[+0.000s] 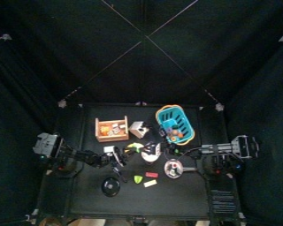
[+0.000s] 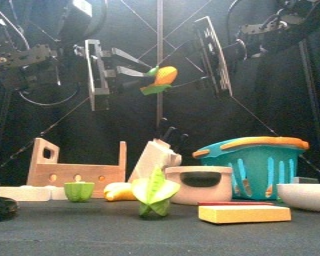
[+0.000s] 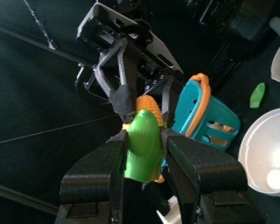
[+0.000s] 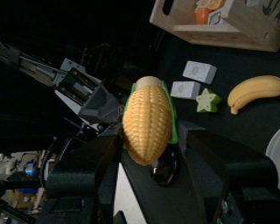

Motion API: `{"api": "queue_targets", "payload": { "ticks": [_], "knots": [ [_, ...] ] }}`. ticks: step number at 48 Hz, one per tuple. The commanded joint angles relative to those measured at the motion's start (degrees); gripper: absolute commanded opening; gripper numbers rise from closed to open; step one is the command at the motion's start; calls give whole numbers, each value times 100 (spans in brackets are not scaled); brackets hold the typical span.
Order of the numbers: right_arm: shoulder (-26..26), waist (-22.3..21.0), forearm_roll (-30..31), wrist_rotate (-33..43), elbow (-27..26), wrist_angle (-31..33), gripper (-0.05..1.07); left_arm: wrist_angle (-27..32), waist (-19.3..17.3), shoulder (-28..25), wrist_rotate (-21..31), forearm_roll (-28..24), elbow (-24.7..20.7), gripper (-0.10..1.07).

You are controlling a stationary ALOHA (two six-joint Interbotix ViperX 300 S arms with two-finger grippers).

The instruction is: Remove corn husk

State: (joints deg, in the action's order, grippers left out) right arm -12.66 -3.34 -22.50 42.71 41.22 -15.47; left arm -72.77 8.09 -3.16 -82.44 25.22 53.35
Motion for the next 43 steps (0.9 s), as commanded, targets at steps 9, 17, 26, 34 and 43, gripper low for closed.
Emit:
{"api": "queue_targets", "payload": {
  "ticks": [9,17,26,34,43],
  "knots": [
    [-97,26,18,-26,-62,-62,60,-62,-18,79,9,18,-44,48],
    [-97,26,18,-26,-62,-53,60,-62,-18,79,0,18,-35,35],
    [-114,26,9,-26,-53,-53,60,-62,-26,88,-26,18,0,28],
    [-132,26,18,-26,-44,-62,60,-62,-18,88,-237,26,53,28],
    [-141,26,9,-26,-44,-62,60,-62,-26,79,-246,53,26,28]
  ]
}}
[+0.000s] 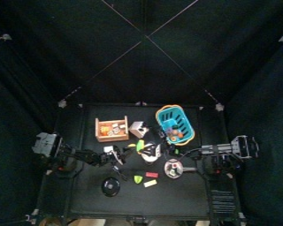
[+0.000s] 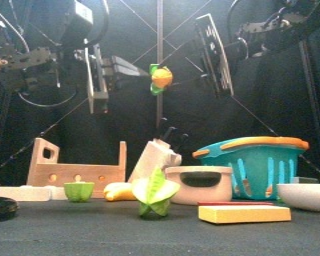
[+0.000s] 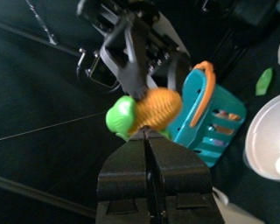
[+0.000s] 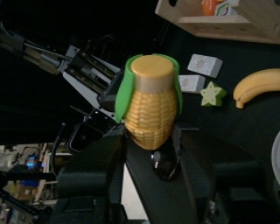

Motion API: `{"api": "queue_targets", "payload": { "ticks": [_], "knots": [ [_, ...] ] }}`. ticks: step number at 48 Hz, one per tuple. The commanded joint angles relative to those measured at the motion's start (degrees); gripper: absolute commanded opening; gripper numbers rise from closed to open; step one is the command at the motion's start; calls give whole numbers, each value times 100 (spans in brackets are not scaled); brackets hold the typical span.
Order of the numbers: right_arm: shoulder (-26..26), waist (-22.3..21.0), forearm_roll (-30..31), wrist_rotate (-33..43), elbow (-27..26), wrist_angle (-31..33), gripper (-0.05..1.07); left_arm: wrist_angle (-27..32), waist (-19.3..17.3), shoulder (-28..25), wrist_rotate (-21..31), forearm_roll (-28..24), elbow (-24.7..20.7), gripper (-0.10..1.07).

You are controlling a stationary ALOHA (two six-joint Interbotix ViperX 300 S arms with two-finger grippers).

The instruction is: Remove corn husk

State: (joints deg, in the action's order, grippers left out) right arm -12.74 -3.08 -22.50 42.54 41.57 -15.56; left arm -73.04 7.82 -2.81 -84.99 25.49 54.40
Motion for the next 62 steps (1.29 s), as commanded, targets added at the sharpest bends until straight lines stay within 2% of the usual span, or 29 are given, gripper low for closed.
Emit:
{"api": "queue_targets", "payload": {
  "ticks": [1,11,17,22,28,42,47,53,57,62],
  "knots": [
    [-132,0,18,-9,-88,-53,60,-35,9,53,0,35,-79,28],
    [-132,0,9,-9,-35,-53,60,-44,9,62,-53,114,-53,33],
    [-167,0,9,0,18,-53,60,-35,53,62,-229,114,-53,47],
    [-211,0,9,0,70,-44,60,-35,62,62,-378,158,-53,67],
    [-255,-9,0,9,176,-44,60,-35,193,53,-404,149,-123,84],
    [-246,0,9,9,220,-26,60,-35,246,-53,-378,88,-334,86],
    [-237,9,26,-9,272,123,60,-35,211,-35,-325,114,-272,86],
    [-290,-35,387,-35,448,422,60,0,255,123,53,114,-141,87],
    [-404,-79,809,0,571,510,60,114,255,299,589,114,-62,87],
    [-536,-123,1204,-9,624,545,60,545,229,606,1503,70,44,87]
  ]
}}
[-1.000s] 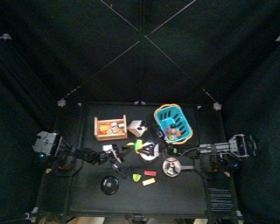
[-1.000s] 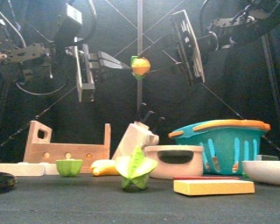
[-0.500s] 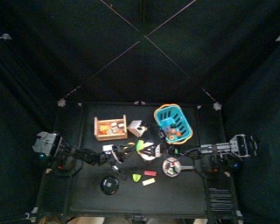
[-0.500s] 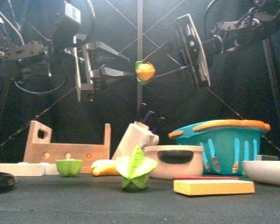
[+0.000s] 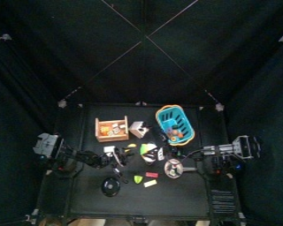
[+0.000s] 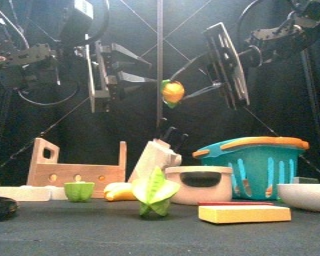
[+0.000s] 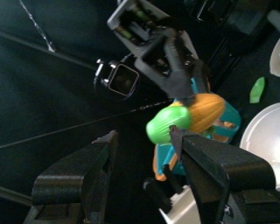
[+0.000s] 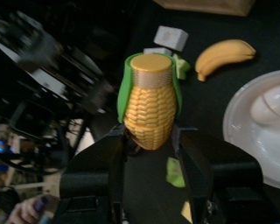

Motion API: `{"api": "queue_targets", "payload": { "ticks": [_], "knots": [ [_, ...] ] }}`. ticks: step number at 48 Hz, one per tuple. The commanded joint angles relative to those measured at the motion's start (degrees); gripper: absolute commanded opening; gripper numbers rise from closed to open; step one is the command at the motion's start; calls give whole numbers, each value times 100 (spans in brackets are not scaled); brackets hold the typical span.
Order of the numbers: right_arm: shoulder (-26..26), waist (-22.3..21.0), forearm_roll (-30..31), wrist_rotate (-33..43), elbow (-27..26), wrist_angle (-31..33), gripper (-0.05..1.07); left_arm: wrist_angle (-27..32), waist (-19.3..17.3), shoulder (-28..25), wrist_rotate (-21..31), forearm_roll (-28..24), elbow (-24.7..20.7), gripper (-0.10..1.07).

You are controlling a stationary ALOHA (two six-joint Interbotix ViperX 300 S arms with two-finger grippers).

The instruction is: Remove corn husk

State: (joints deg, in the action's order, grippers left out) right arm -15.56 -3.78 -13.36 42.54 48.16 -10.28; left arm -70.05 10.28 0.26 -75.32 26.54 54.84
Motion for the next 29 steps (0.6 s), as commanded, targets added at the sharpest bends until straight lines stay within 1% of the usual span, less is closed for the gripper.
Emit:
{"api": "queue_targets", "payload": {
  "ticks": [1,5,6,9,12,17,19,24,29],
  "knots": [
    [-308,-70,396,-9,-26,26,60,413,-26,396,809,-79,18,87],
    [-404,-141,703,-26,-26,44,60,993,-53,633,1485,-281,62,87],
    [-431,-167,817,-9,-35,53,60,1213,-88,712,1723,-396,62,87],
    [-483,-211,984,-9,-53,88,60,1608,-185,809,2109,-642,62,87],
    [-492,-237,1107,0,-70,158,60,1890,-316,826,2355,-967,26,87],
    [-422,-229,1257,0,-88,299,60,1872,-466,738,2408,-1327,18,88],
    [-378,-211,1292,-9,-88,369,60,1837,-510,694,2399,-1389,18,88],
    [-264,-202,1397,-9,-88,492,60,1688,-589,589,2399,-1362,0,88],
    [-167,-193,1450,-9,-123,501,60,1626,-589,483,2391,-1345,-79,91]
  ]
}}
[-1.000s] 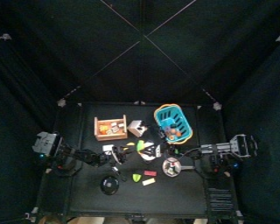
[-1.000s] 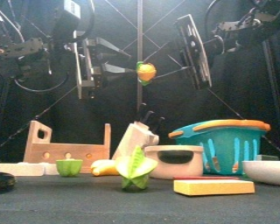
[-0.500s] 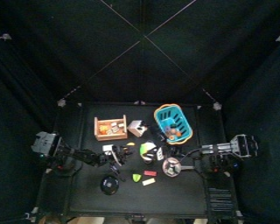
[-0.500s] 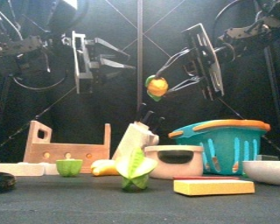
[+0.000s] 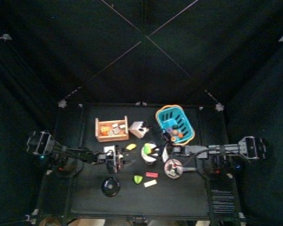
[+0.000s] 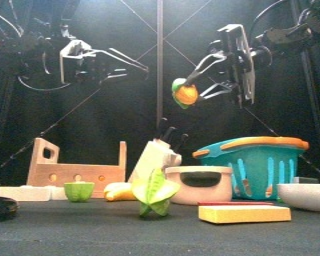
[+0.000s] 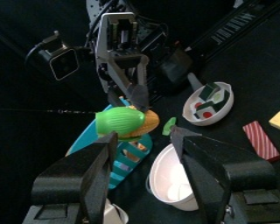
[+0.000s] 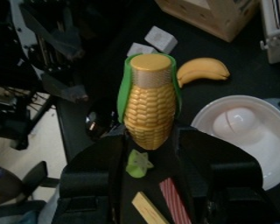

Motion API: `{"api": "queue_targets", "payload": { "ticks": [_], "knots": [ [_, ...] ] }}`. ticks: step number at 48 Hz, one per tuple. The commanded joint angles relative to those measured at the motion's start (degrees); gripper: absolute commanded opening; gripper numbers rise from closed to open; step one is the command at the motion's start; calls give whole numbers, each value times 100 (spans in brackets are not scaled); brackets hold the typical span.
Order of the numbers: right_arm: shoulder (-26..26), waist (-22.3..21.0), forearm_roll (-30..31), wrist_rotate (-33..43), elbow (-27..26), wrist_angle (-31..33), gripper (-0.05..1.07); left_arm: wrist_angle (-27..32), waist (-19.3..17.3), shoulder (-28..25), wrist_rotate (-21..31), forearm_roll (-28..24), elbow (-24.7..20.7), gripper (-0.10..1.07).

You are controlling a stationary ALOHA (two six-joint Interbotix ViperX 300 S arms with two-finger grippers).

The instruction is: Remove corn husk

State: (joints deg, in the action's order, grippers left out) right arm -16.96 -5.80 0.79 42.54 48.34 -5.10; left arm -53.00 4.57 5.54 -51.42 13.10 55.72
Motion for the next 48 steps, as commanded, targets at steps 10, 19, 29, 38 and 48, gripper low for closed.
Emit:
{"api": "queue_targets", "payload": {
  "ticks": [10,19,29,38,48],
  "knots": [
    [79,26,88,-9,-255,-18,60,-79,-53,-316,0,0,-343,103],
    [229,132,202,-9,-369,0,60,-123,-97,-501,-9,0,-519,103],
    [378,237,211,-26,-466,9,60,-290,-167,-703,-70,53,-606,103],
    [431,255,220,-26,-536,18,60,-343,-176,-826,-185,70,-659,103],
    [431,255,237,-26,-554,9,60,-343,-176,-835,-193,70,-659,103]
  ]
}}
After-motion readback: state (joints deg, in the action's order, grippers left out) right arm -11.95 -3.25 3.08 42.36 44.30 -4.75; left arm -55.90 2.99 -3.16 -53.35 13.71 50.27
